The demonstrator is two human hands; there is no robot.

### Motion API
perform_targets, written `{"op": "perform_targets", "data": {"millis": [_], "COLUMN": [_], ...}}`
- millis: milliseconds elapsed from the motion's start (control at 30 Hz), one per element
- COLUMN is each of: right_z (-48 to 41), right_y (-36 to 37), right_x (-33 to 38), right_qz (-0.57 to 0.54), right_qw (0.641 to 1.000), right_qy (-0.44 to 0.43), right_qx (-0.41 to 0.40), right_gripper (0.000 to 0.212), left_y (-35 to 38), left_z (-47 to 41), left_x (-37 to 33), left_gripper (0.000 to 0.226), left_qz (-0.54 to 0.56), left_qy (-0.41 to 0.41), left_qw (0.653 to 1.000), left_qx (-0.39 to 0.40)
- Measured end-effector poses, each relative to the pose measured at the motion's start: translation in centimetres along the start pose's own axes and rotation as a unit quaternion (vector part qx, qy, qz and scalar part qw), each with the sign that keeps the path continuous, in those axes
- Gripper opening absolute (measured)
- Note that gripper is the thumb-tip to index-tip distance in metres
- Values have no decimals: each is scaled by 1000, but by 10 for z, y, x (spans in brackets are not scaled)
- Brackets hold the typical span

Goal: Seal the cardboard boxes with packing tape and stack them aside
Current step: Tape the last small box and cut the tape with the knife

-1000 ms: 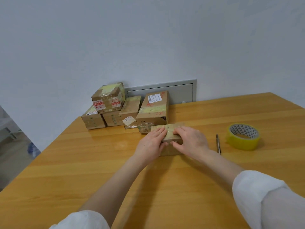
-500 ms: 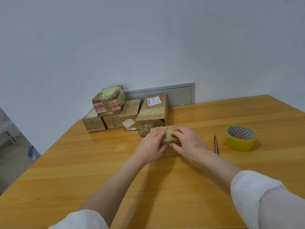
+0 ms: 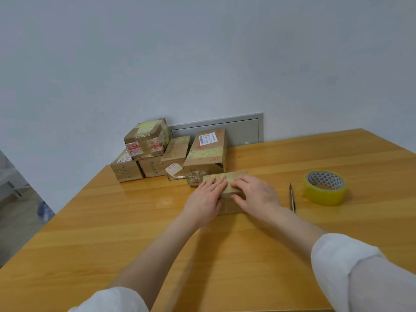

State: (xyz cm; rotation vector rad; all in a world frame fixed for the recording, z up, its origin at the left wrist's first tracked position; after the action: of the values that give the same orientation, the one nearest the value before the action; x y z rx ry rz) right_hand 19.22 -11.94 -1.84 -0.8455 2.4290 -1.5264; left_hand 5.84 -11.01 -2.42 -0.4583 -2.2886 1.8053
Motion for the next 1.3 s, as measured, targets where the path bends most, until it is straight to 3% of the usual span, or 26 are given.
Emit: {"op": "perform_targets", "data": {"millis": [167, 333, 433, 633, 833, 900, 967, 1067, 1167, 1300], "right_z": [-1, -1, 0, 2, 3, 2, 0, 5, 24, 66], "right_y": [0, -2, -1, -1, -1, 0, -3, -24, -54, -73], "right_x": [-1, -2, -1, -1, -1, -3, -9, -26, -60, -106], "right_qz": [1, -3, -8, -10, -11, -32, -123, -233, -134, 57], "right_qw": [1000, 1000, 1000, 1000, 1000, 999, 991, 962, 967, 957], "right_qy": [1, 2, -3, 1, 9, 19, 55, 113, 180, 283], "right_qx": [7, 8, 1, -5, -8, 6, 5, -82, -125, 3], "right_gripper": [38, 38, 39, 38, 39, 41, 47, 47, 43, 58], "left_y": [1, -12, -20, -1, 1, -2, -13, -37, -43, -25], "left_z": [-3, -1, 0, 2, 3, 2, -2, -11, -20, -36], "left_x": [-2, 9, 15, 0, 2, 4, 9, 15, 4, -14], "left_gripper": [59, 70, 68, 72, 81, 82, 77, 64, 68, 96], "left_qz": [21, 145, 114, -3, 3, 68, 211, 303, 263, 71], "left_qy": [-14, -57, -65, -4, 0, -22, -77, -115, -93, -61], "left_qw": [999, 988, 991, 998, 995, 988, 961, 943, 960, 988], "left_qx": [22, 17, -20, 67, 101, 140, 164, 73, 39, 123]}}
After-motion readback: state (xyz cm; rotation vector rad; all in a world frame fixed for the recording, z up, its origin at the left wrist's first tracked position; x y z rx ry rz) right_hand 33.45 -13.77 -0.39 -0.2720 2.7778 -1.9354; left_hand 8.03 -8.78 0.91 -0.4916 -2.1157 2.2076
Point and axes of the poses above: each hand's wrist, its own z-axis away from the middle knuckle, its own y-axis out of the palm, x = y × z, the point moved 6 cm from there along -z, towards the middle knuckle, and after that the axes turned 11 degrees about -y, right-handed, at the moved point
